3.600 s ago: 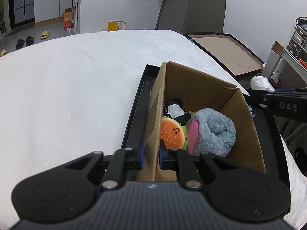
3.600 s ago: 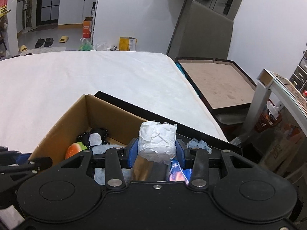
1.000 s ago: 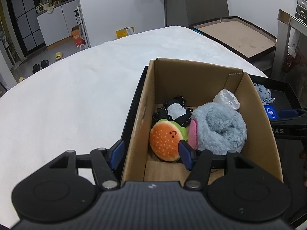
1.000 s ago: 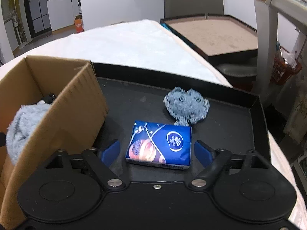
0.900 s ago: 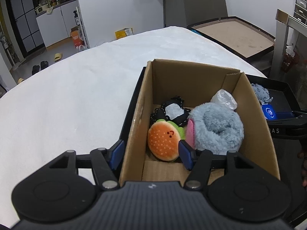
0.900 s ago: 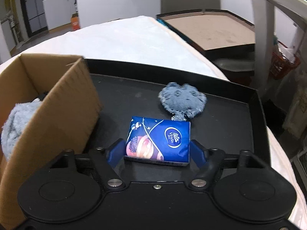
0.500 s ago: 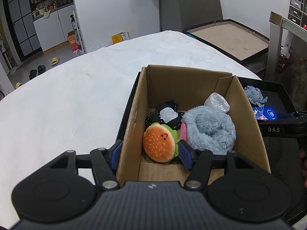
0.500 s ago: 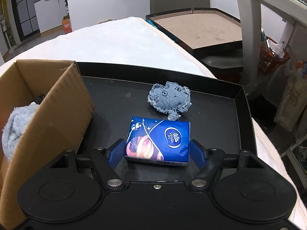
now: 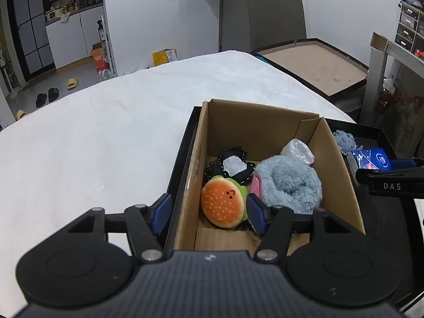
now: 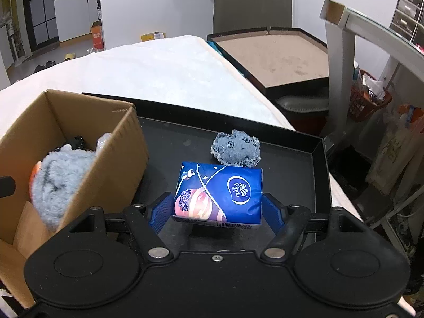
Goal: Organize soft objects
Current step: 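Carry the blue tissue pack into the box and release it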
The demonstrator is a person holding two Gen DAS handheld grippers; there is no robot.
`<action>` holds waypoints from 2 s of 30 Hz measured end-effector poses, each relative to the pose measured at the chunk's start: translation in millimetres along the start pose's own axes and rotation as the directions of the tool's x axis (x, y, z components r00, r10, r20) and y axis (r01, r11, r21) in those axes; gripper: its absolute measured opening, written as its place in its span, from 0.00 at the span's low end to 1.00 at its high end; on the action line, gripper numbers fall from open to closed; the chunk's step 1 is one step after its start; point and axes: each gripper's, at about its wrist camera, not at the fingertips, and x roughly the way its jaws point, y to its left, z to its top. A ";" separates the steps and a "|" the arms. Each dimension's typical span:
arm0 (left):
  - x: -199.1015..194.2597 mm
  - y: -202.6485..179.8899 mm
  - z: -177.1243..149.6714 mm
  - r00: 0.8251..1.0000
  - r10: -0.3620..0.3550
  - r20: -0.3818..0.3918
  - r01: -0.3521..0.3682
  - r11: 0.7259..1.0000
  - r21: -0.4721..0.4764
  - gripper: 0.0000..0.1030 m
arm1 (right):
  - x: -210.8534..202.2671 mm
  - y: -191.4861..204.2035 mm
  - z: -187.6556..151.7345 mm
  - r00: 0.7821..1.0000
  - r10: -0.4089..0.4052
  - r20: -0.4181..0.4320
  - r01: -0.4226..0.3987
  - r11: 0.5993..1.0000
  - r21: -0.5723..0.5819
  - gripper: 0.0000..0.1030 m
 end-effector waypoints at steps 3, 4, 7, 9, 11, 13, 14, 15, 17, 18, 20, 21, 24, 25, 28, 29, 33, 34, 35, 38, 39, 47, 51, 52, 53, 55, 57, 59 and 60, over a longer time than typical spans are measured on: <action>-1.2 3.3 -0.5 1.000 -0.013 -0.008 0.012 1.000 -0.008 0.58 | -7.8 3.9 1.3 1.000 -0.007 0.007 0.007 1.000 -0.006 0.69; -1.5 4.3 -0.7 1.000 -0.015 -0.011 0.014 1.000 -0.008 0.58 | -11.1 5.6 1.4 1.000 -0.010 0.010 0.010 1.000 -0.010 0.69; -1.8 8.4 -0.7 0.999 -0.032 -0.021 0.032 0.999 -0.017 0.56 | -19.9 9.5 2.9 1.000 -0.013 0.016 0.013 1.000 -0.014 0.69; -2.1 10.8 -1.1 0.999 -0.046 -0.027 0.045 0.999 -0.024 0.55 | -26.5 11.8 4.1 1.000 -0.016 0.021 0.017 1.000 -0.014 0.69; -3.2 12.7 -1.7 0.998 -0.060 -0.027 0.059 0.998 -0.026 0.54 | -33.1 14.4 6.2 0.999 -0.019 0.028 0.020 1.000 -0.011 0.69; -4.2 14.3 -2.1 0.997 -0.073 -0.031 0.072 0.997 -0.027 0.49 | -40.0 17.6 8.9 0.999 -0.020 0.038 0.020 1.000 -0.008 0.69; -4.2 14.8 -2.4 0.996 -0.078 -0.035 0.077 0.997 -0.029 0.47 | -43.4 19.3 9.9 0.999 -0.020 0.043 0.020 1.000 -0.006 0.69; -4.5 15.8 -2.9 0.996 -0.085 -0.039 0.084 0.996 -0.031 0.45 | -46.5 21.1 11.3 0.999 -0.020 0.046 0.020 1.000 -0.006 0.69; -5.2 17.8 -3.7 0.994 -0.095 -0.045 0.093 0.995 -0.038 0.41 | -52.6 26.0 13.9 0.998 -0.017 0.054 0.017 1.000 -0.009 0.69; -5.8 18.8 -3.9 0.994 -0.095 -0.045 0.093 0.995 -0.038 0.38 | -55.2 28.4 14.7 0.998 -0.016 0.058 0.016 1.000 -0.010 0.69; -7.0 21.7 -4.0 0.994 -0.096 -0.045 0.094 0.995 -0.040 0.33 | -60.6 33.8 16.2 0.998 -0.011 0.064 0.012 1.000 -0.012 0.69; -7.4 23.7 -3.9 0.994 -0.098 -0.046 0.096 0.994 -0.044 0.29 | -62.9 36.6 17.0 0.998 -0.009 0.067 0.010 1.000 -0.013 0.69; -8.0 29.4 -4.2 0.994 -0.100 -0.047 0.098 0.994 -0.053 0.20 | -69.7 45.7 18.0 0.998 0.003 0.069 -0.002 1.000 -0.019 0.69; -8.1 30.9 -4.4 0.994 -0.102 -0.047 0.099 0.994 -0.055 0.18 | -71.2 48.7 18.5 0.998 0.007 0.069 -0.006 1.000 -0.020 0.69; -8.2 35.3 -5.0 0.993 -0.109 -0.046 0.106 0.992 -0.064 0.13 | -77.2 59.5 20.2 0.997 0.018 0.070 -0.016 1.000 -0.024 0.69; -8.3 36.8 -5.0 0.993 -0.112 -0.047 0.108 0.992 -0.067 0.13 | -78.9 62.7 20.7 0.997 0.020 0.072 -0.018 0.999 -0.028 0.69; -8.1 41.2 -5.3 0.991 -0.124 -0.047 0.120 0.989 -0.082 0.11 | -83.5 75.6 22.1 0.997 0.030 0.073 -0.027 0.999 -0.038 0.69; -8.0 42.3 -5.2 0.991 -0.128 -0.047 0.124 0.989 -0.086 0.11 | -84.5 78.1 22.1 0.997 0.034 0.071 -0.031 0.999 -0.035 0.69; -7.7 42.7 -4.7 0.990 -0.133 -0.047 0.128 0.988 -0.090 0.11 | -84.9 79.9 21.9 0.997 0.037 0.069 -0.035 0.999 -0.032 0.69; -7.2 45.8 -4.2 0.988 -0.148 -0.048 0.143 0.985 -0.101 0.11 | -87.6 88.3 21.9 0.997 0.053 0.060 -0.052 0.998 -0.023 0.69; -6.6 46.7 -4.4 0.987 -0.151 -0.048 0.145 0.984 -0.102 0.11 | -88.6 91.7 22.1 0.997 0.060 0.058 -0.059 0.998 -0.021 0.69; -3.9 50.2 -6.5 0.984 -0.170 -0.051 0.164 0.981 -0.101 0.11 | -91.3 112.1 23.1 0.993 0.108 0.035 -0.108 0.994 -0.004 0.69; -3.3 51.7 -6.5 0.982 -0.182 -0.052 0.176 0.978 -0.108 0.11 | -91.3 116.9 23.2 0.991 0.135 0.020 -0.135 0.991 0.018 0.69; -3.1 52.4 -6.5 0.982 -0.184 -0.053 0.177 0.978 -0.110 0.11 | -91.0 117.4 23.8 0.990 0.140 0.017 -0.141 0.990 0.023 0.69; -2.9 52.4 -6.5 0.981 -0.185 -0.054 0.179 0.977 -0.113 0.11 | -90.9 117.9 24.1 0.989 0.146 0.014 -0.147 0.989 0.029 0.69; -2.4 53.3 -6.2 0.980 -0.191 -0.055 0.183 0.976 -0.120 0.11 | -90.5 119.0 24.4 0.987 0.160 0.007 -0.160 0.986 0.039 0.69; -2.0 54.3 -6.0 0.979 -0.194 -0.057 0.186 0.974 -0.126 0.11 | -89.8 119.8 24.6 0.984 0.177 -0.001 -0.176 0.983 0.051 0.69; -1.4 54.8 -6.3 0.979 -0.195 -0.057 0.187 0.974 -0.130 0.11 | -88.9 119.8 25.2 0.979 0.202 -0.006 -0.201 0.977 0.068 0.70; -1.3 54.7 -6.3 0.979 -0.196 -0.057 0.187 0.974 -0.129 0.11 | -89.3 120.0 25.3 0.976 0.216 -0.001 -0.216 0.974 0.073 0.73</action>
